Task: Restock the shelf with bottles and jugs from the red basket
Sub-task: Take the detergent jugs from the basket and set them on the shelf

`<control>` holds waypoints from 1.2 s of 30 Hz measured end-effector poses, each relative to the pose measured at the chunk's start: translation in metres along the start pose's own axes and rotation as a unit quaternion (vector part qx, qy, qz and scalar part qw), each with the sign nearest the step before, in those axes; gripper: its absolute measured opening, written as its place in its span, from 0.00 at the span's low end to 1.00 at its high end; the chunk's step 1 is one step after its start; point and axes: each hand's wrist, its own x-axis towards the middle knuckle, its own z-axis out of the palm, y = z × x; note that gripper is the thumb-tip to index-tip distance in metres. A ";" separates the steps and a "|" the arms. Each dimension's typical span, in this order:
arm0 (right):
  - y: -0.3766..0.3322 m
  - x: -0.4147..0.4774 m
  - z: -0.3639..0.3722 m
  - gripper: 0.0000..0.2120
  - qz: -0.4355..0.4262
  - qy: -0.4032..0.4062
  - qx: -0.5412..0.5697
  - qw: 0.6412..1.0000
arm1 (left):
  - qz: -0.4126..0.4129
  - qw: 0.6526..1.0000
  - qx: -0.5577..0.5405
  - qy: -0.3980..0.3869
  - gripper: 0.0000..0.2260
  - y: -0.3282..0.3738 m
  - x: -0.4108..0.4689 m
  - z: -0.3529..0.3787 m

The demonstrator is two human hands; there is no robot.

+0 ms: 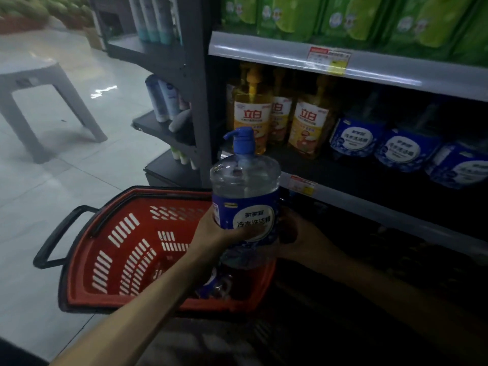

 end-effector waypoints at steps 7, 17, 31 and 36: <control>0.009 -0.011 -0.044 0.39 -0.008 0.079 -0.005 0.997 | 0.039 0.997 0.050 -0.043 0.29 0.014 0.022 0.064; 0.052 -0.055 -0.097 0.41 0.062 0.180 0.060 0.980 | 0.088 0.980 0.121 -0.127 0.32 0.012 0.031 0.145; 0.079 -0.141 -0.167 0.44 -0.035 0.390 0.042 0.919 | 0.152 0.943 0.234 -0.182 0.40 0.007 0.041 0.260; 0.090 -0.165 -0.206 0.42 -0.056 0.487 0.030 0.871 | 0.216 0.919 0.250 -0.213 0.40 0.013 0.050 0.317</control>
